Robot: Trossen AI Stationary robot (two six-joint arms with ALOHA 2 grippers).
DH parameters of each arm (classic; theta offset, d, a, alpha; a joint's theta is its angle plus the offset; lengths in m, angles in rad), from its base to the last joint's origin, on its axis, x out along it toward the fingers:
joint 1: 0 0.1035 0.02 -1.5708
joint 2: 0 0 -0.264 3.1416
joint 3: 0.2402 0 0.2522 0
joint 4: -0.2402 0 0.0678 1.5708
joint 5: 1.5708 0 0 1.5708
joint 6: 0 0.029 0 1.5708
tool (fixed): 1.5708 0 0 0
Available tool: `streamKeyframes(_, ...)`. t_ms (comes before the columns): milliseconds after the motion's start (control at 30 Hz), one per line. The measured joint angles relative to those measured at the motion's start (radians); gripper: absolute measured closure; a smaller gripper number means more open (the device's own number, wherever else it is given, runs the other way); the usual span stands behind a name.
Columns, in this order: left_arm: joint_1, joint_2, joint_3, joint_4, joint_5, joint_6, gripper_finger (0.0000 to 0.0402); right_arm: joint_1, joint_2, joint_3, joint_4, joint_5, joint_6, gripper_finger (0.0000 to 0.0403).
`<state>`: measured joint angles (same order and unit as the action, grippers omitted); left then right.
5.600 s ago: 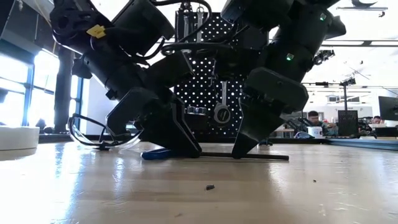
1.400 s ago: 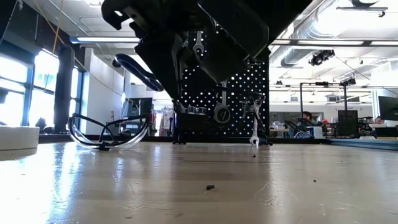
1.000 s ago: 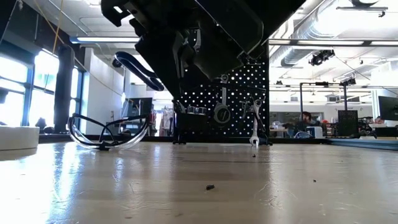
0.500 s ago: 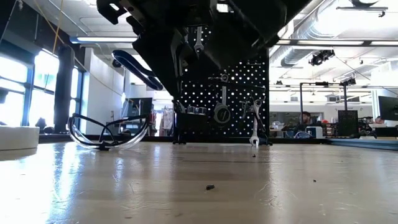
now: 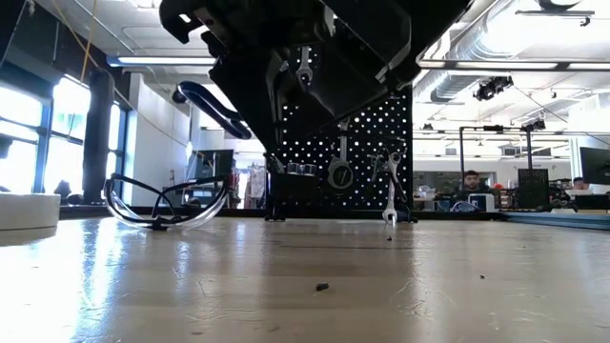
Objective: Hang tools onto peg board
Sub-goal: Put the pick tool into the black bin on the peg board
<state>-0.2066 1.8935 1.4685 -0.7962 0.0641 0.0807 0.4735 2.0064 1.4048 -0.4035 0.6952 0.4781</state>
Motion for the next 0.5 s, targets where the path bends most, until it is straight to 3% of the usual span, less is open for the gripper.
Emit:
streamKeyframes(133, 0.001, 0.001, -0.001, -0.005, 0.005, -0.013, 0.0401, -0.015, 0.0, 0.0, -0.006, -0.015, -0.029, 0.0302)
streamKeyframes(333, 0.005, 0.002, -0.002, 0.001, 0.041, -0.015, 0.0401, -0.015, 0.0, 0.0, -0.01, -0.006, -0.056, 0.0389)
streamKeyframes(500, 0.014, 0.002, -0.002, 0.006, 0.064, -0.002, 0.0401, -0.01, 0.0, 0.0, -0.018, 0.01, -0.029, 0.039)
